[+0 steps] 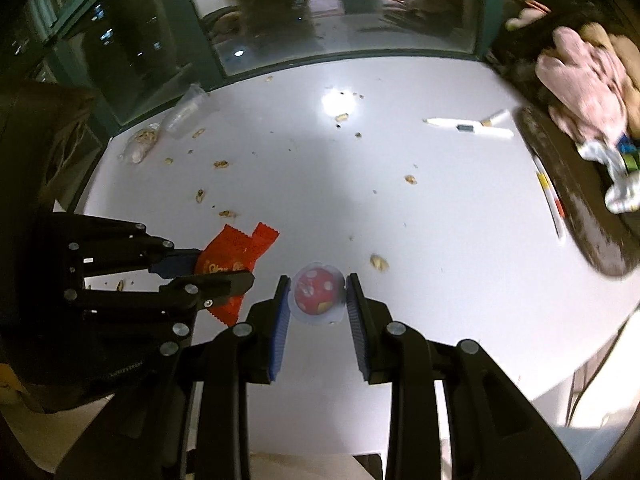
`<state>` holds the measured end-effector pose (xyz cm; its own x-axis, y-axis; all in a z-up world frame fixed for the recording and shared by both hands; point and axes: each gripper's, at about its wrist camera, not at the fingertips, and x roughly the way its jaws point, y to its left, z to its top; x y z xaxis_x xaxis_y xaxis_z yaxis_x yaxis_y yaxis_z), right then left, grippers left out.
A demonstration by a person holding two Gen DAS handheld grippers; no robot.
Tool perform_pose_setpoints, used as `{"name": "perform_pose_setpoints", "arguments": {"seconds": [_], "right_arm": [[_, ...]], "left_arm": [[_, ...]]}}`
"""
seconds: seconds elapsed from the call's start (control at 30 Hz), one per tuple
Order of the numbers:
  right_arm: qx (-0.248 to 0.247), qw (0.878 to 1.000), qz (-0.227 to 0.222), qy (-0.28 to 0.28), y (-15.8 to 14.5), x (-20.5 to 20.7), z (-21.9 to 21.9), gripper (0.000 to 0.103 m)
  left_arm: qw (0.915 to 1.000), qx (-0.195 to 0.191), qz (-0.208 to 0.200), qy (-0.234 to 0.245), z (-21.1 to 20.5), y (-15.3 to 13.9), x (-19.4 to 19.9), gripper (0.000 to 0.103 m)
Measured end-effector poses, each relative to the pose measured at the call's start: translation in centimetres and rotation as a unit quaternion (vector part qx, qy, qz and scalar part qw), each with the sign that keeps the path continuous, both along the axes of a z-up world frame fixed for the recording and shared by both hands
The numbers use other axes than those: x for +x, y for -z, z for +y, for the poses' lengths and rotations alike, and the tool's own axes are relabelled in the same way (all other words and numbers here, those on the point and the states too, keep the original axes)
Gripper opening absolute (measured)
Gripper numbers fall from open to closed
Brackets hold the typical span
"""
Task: Collect trash
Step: 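Carry the red wrapper in the left tool while the right tool carries the white lid to the bin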
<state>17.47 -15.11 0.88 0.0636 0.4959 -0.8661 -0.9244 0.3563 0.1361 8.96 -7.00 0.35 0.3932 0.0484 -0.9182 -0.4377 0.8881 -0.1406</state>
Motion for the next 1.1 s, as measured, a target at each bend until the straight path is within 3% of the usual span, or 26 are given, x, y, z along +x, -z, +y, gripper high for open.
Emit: {"name": "perform_pose_setpoints", "arguments": {"seconds": [0.37,1.1], "right_arm": [[0.000,0.998,-0.003,0.061,0.1,-0.6,-3.3,0.028],[-0.005,0.994,-0.005,0.109,-0.3,3.3,-11.8,0.028]], "left_arm": [[0.9979,0.002,0.000,0.064,-2.9,0.2,0.6,0.017],[0.9930,0.003,-0.009,0.118,-11.3,-0.5,6.7,0.017]]}}
